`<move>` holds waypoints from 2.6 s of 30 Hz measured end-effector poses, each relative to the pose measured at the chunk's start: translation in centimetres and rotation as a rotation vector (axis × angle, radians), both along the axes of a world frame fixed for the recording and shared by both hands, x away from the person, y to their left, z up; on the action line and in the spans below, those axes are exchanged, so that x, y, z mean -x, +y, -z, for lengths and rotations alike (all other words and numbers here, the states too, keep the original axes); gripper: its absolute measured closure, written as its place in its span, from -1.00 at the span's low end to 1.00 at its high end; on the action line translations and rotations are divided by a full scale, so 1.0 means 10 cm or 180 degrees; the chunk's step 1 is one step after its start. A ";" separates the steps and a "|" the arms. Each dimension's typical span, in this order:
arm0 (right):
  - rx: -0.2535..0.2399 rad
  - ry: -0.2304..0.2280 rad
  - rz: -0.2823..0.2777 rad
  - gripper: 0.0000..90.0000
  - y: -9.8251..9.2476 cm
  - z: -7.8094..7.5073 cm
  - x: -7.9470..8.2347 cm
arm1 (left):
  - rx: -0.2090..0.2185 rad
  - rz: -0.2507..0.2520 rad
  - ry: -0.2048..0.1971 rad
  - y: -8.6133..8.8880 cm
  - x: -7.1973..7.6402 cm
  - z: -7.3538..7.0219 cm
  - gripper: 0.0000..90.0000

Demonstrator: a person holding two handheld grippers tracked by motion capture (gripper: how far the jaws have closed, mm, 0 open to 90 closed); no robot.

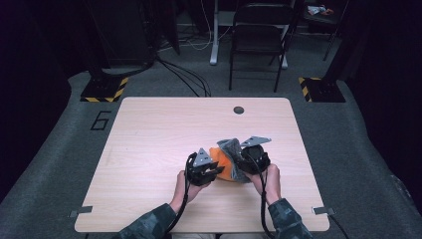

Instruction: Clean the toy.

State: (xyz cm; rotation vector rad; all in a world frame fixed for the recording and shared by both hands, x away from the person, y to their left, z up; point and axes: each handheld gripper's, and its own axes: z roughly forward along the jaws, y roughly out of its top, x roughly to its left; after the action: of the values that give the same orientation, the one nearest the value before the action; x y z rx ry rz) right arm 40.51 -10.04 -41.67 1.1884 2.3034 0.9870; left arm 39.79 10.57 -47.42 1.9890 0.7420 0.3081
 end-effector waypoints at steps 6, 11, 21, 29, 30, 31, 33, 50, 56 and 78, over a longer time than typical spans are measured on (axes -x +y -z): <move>0.0017 0.0031 0.0050 0.61 -0.09 0.06 -0.04 | 0.0016 0.0007 0.0013 0.01 -0.01 0.01 0.67; 0.0013 0.0060 0.0079 0.61 -0.17 0.10 -0.08 | 0.0025 0.0007 0.0019 0.01 -0.01 0.01 0.67; 0.0062 0.0222 0.0296 0.61 -0.39 0.27 -0.19 | 0.0050 0.0020 0.0033 0.02 -0.02 0.01 0.67; 0.0238 0.0403 0.0493 0.62 -0.50 0.48 -0.28 | 0.0051 0.0000 0.0021 0.04 -0.03 0.01 0.67; 0.0224 0.0473 0.0535 0.62 -0.50 0.52 -0.28 | 0.0086 -0.0024 0.0053 0.04 -0.03 0.02 0.67; 0.0285 0.0500 0.0538 0.61 -0.51 0.56 -0.30 | 0.0100 -0.0030 0.0061 0.05 -0.03 0.02 0.67; 0.0280 0.0571 0.0574 0.61 -0.53 0.61 -0.33 | 0.0100 -0.0024 0.0047 0.06 -0.04 0.02 0.67; -0.0137 0.0104 0.0104 0.62 -0.22 -0.09 -0.03 | 0.0139 -0.0073 0.0074 0.08 -0.06 0.02 0.59; -0.0012 0.0132 0.0142 0.62 -0.12 0.07 -0.06 | 0.0025 -0.0075 0.0001 0.07 -0.05 -0.01 0.32; -0.0114 0.0108 0.0141 0.62 -0.18 0.05 -0.08 | -0.0168 -0.0058 -0.0222 0.00 0.00 0.03 0.74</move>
State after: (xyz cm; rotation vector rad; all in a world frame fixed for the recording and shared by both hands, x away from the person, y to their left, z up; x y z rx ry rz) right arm 41.33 -11.80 -42.15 1.2744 2.2839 1.0038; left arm 39.75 10.60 -47.72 2.0116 0.7144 0.4097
